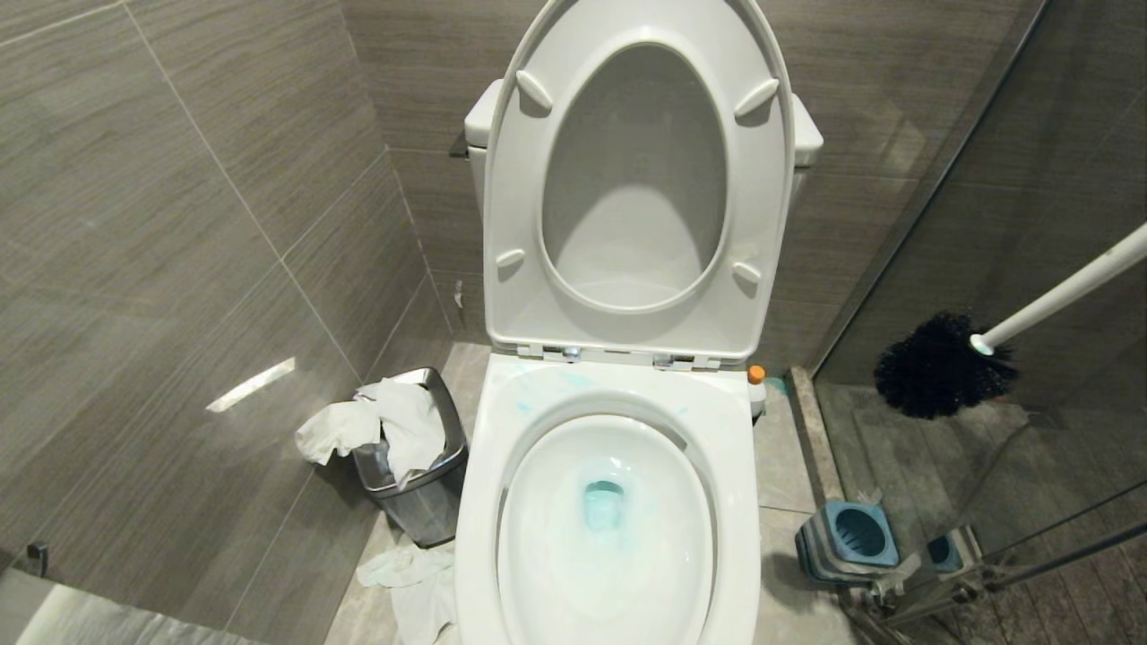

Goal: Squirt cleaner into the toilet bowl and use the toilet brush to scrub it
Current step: Scrub the toilet bowl

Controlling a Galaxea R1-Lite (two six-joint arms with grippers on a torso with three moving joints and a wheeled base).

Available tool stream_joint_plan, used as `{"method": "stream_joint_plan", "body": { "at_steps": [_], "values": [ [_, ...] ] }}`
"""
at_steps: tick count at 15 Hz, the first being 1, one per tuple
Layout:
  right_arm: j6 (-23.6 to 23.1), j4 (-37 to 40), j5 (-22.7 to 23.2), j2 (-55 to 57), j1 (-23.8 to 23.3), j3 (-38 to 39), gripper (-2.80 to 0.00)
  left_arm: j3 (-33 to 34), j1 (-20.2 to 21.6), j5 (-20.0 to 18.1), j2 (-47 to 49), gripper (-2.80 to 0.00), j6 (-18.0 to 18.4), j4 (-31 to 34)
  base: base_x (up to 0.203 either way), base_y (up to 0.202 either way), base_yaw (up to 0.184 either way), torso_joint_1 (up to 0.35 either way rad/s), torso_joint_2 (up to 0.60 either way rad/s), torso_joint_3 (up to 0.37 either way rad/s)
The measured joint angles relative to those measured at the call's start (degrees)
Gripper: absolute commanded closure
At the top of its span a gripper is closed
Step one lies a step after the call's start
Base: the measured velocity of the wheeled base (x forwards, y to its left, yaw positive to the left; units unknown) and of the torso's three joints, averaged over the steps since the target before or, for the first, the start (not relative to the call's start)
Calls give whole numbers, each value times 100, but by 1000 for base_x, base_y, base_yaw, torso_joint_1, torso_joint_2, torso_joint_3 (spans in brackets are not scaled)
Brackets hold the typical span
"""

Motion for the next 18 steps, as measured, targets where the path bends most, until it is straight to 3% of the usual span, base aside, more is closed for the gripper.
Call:
{"method": "stream_joint_plan", "body": {
  "at_steps": [5, 7, 9, 14, 18],
  "values": [
    [391, -341, -2286, 881, 2639, -195, 0, 0, 0, 1, 0, 0, -9, 0, 0, 0, 0, 0, 0, 0],
    [551, -601, -3047, 1422, 3211, -364, 0, 0, 0, 0, 0, 0, -7, 0, 0, 0, 0, 0, 0, 0],
    [857, -684, -3519, 1962, 3539, -743, 0, 0, 0, 2, 0, 0, -7, 1, 0, 0, 0, 0, 0, 0],
    [1500, -717, -3931, 3086, 4391, -1097, 0, 0, -2, 0, 0, 0, -9, 0, 0, 0, 0, 0, 0, 0],
    [1692, -731, -3955, 3633, 4561, -1082, 0, 0, -2, 0, 0, 0, -7, 0, 0, 0, 0, 0, 0, 0]
  ]
}}
